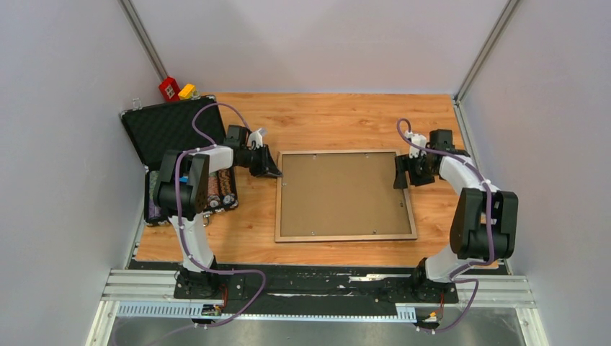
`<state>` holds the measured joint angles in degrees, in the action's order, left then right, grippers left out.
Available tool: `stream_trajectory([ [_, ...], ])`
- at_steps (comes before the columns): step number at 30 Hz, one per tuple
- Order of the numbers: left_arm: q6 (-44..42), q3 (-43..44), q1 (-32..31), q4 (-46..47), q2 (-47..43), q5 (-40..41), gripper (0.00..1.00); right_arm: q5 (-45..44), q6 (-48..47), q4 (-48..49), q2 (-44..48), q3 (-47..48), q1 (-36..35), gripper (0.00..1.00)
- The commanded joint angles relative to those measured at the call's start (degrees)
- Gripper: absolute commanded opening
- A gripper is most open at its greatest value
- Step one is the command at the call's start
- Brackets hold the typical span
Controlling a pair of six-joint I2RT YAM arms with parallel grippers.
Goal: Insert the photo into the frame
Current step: Adjust the photo frame at the center of the board, then install the photo frame at the center of the board.
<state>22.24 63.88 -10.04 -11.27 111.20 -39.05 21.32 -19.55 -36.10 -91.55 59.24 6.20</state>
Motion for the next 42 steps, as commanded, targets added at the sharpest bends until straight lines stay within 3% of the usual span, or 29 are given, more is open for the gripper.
stream_trajectory([
  [1,-0.37,-1.48,-0.77,-3.19,-1.6,0.26,0.04,-3.23,-2.49,0.59,5.54,-5.41,-0.04,0.68],
  [10,-0.74,-1.16,-0.77,-3.52,-1.67,0.47,0.04,-2.72,-1.51,1.3,8.65,-10.81,-0.2,0.64],
  [24,-1.42,-0.86,-0.77,-4.02,-2.47,0.68,0.04,-4.78,-0.36,2.96,8.58,-11.94,-1.68,0.47],
  [42,-1.54,-0.63,-0.77,-4.25,-2.39,0.49,0.04,-7.76,0.21,3.36,9.34,-13.06,-3.94,0.4],
])
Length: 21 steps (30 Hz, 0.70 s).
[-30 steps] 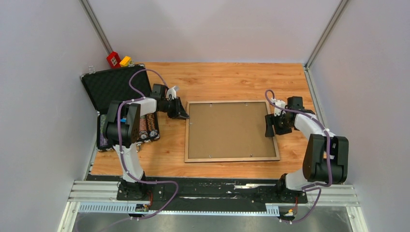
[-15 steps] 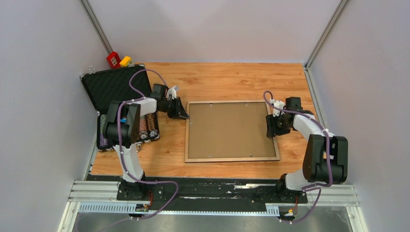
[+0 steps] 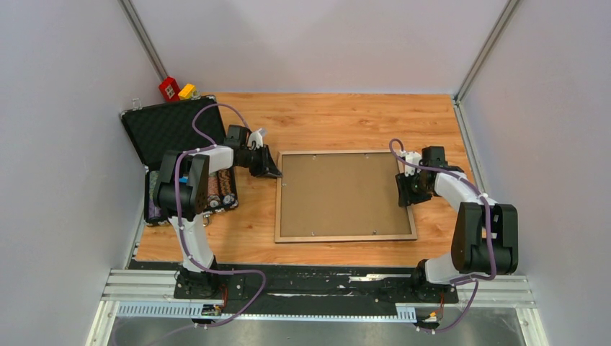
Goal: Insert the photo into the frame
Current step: Install the photo frame at the center of the board.
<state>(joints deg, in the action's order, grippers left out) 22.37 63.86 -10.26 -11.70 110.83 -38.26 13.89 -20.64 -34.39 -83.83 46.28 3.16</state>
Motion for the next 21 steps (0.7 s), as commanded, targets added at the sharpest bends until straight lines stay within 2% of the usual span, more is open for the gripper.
stream_trajectory([
  [1,-1.65,-0.63,-0.55,-3.83,-2.02,-0.25,0.04,-0.47,1.38,1.63,1.46,-0.06,-1.07,0.39],
  [12,-1.63,-0.51,-0.55,-3.86,-1.94,-0.26,0.04,-1.47,2.01,1.95,0.61,0.11,-2.0,0.35],
  [17,-1.72,-0.52,-0.55,-3.91,-1.89,-0.28,0.04,-0.53,2.57,1.79,0.6,0.34,-2.08,0.4],
  [21,-1.82,-0.47,-0.55,-4.01,-2.01,-0.24,0.04,0.64,2.94,1.25,0.27,0.9,-2.04,0.41],
])
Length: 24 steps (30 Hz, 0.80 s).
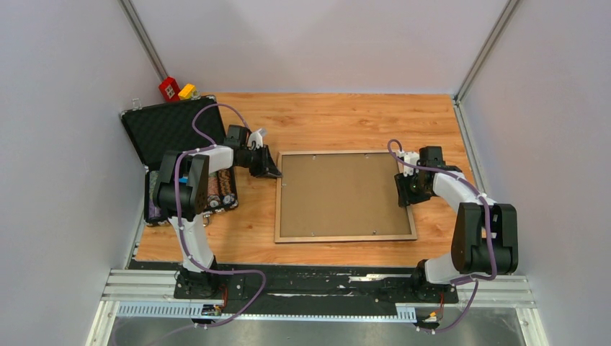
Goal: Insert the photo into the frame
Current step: Install the photo frame at the center of the board.
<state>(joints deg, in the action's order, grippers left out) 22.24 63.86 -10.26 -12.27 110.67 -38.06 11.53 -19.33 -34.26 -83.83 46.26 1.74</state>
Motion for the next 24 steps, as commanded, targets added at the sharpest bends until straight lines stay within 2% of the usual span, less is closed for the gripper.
stream_trajectory([
  [1,-1.72,-0.48,-0.55,-3.43,-1.86,-0.43,0.04,3.1,1.71,1.06,0.13,0.97,-0.66,0.4],
  [18,-1.85,-0.19,-0.55,-3.8,-1.58,-0.04,0.03,-0.73,3.42,1.72,-0.9,0.42,-1.47,0.36],
  [24,-2.03,-0.19,-0.55,-3.87,-1.98,0.19,0.03,-0.77,2.92,1.74,-0.69,0.39,-1.49,0.3],
])
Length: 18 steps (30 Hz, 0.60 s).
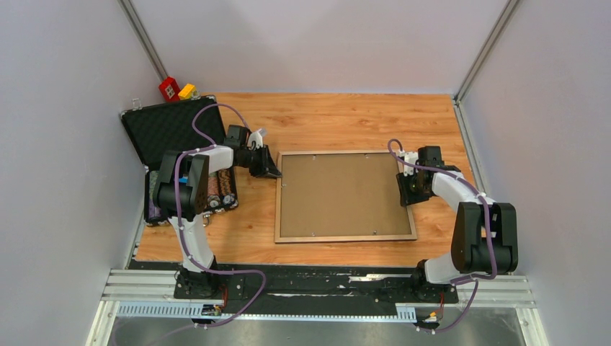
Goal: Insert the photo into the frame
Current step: Install the photo frame at the center of the board.
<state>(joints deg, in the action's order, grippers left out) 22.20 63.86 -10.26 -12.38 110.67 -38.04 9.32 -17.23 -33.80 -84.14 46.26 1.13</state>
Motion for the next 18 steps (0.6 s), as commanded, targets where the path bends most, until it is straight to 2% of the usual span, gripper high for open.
stream_trajectory([
  [1,-1.98,-0.17,-0.55,-3.82,-2.01,0.19,0.03,1.71,0.55,1.28,-0.33,0.45,-0.87,0.3],
  [14,-2.24,-0.09,-0.55,-4.03,-2.04,0.19,0.03,4.14,-0.78,0.75,-1.2,1.71,-0.86,0.23],
  [18,-2.33,-0.12,-0.55,-4.14,-2.04,0.19,0.03,4.77,-1.0,0.51,-1.2,1.97,-0.91,0.29],
])
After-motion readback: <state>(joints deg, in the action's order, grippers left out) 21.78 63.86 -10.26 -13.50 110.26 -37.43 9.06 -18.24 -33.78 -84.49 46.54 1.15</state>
